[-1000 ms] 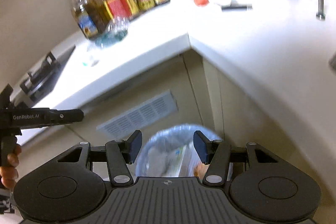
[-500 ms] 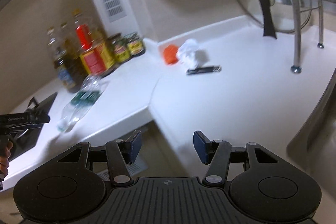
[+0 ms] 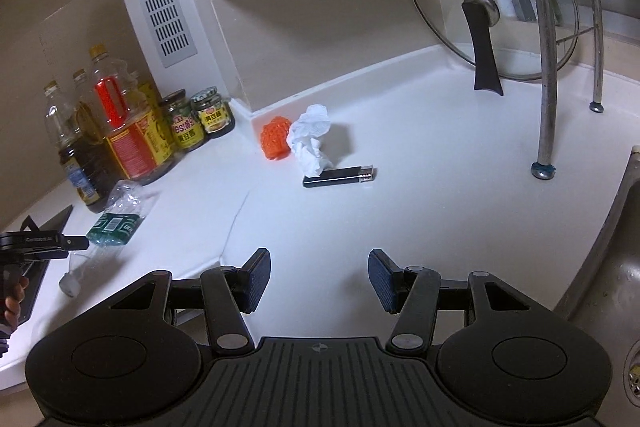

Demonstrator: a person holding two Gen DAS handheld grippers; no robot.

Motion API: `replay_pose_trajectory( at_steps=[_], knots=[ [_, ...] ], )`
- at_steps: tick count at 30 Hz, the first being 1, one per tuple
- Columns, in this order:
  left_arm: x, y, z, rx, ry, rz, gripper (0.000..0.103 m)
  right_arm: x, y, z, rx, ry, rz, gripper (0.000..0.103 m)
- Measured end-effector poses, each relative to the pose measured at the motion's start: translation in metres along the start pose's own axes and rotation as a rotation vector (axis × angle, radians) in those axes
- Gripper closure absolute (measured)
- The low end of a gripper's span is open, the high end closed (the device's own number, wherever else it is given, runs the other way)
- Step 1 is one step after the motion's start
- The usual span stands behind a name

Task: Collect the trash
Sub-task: 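Move both tools back up to the counter toward the remaining trash, then grasp the plastic water bottle with the left tool while the right tool grasps the black lighter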

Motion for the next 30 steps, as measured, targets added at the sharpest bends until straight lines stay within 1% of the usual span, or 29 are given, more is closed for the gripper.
replay_pose_trajectory(
  at_steps=[2, 5, 8, 10, 11, 14, 15, 16, 18, 22, 26, 30],
  knots=[
    [0.002, 0.002, -0.009, -0.001, 0.016, 0.025, 0.036, 0.001, -0.002, -0.004, -0.002, 0.004, -0.001, 0.048],
    [0.006, 0.003, -0.016, -0.011, 0.02, 0.047, 0.037, 0.004, -0.004, -0.008, -0.006, 0.005, -0.003, 0.048],
    [0.007, 0.001, -0.021, -0.012, 0.028, 0.039, 0.046, 0.006, -0.007, -0.013, -0.009, 0.006, -0.009, 0.048],
    [0.008, 0.0, -0.024, -0.018, 0.035, 0.036, 0.057, 0.008, -0.009, -0.016, -0.013, 0.007, -0.008, 0.048],
    [0.008, 0.0, -0.025, -0.017, 0.037, 0.034, 0.059, 0.009, -0.01, -0.018, -0.012, 0.008, -0.007, 0.048],
    [0.008, 0.001, -0.025, -0.024, 0.031, 0.037, 0.061, 0.014, -0.012, -0.025, -0.012, 0.013, 0.006, 0.048],
    [0.009, 0.002, -0.024, -0.029, 0.026, 0.041, 0.064, 0.015, -0.012, -0.027, -0.012, 0.015, 0.014, 0.048],
    [0.01, 0.002, -0.023, -0.034, 0.018, 0.042, 0.07, 0.017, -0.013, -0.03, -0.013, 0.017, 0.022, 0.048],
    [0.014, 0.003, -0.019, -0.042, -0.004, 0.046, 0.077, 0.022, -0.016, -0.038, -0.018, 0.021, 0.043, 0.048],
    [0.014, -0.001, -0.02, -0.037, 0.0, 0.027, 0.077, 0.034, -0.021, -0.059, -0.021, 0.036, 0.106, 0.048],
    [0.013, -0.003, -0.02, -0.032, -0.005, 0.038, 0.077, 0.051, -0.03, -0.086, -0.022, 0.033, 0.177, 0.048],
    [0.013, -0.006, -0.021, -0.024, -0.005, 0.035, 0.077, 0.067, -0.041, -0.116, 0.035, 0.038, 0.221, 0.048]
  ],
)
Point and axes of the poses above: each gripper's, at about its wrist camera, not at the fingertips, and z roughly against the way its jaws point, y to its left, x to its top, the point moved 4 cm from there along -z, roughly the way its jaws point, and after that the axes turned 2 degrees about y, right-handed, at the moved point
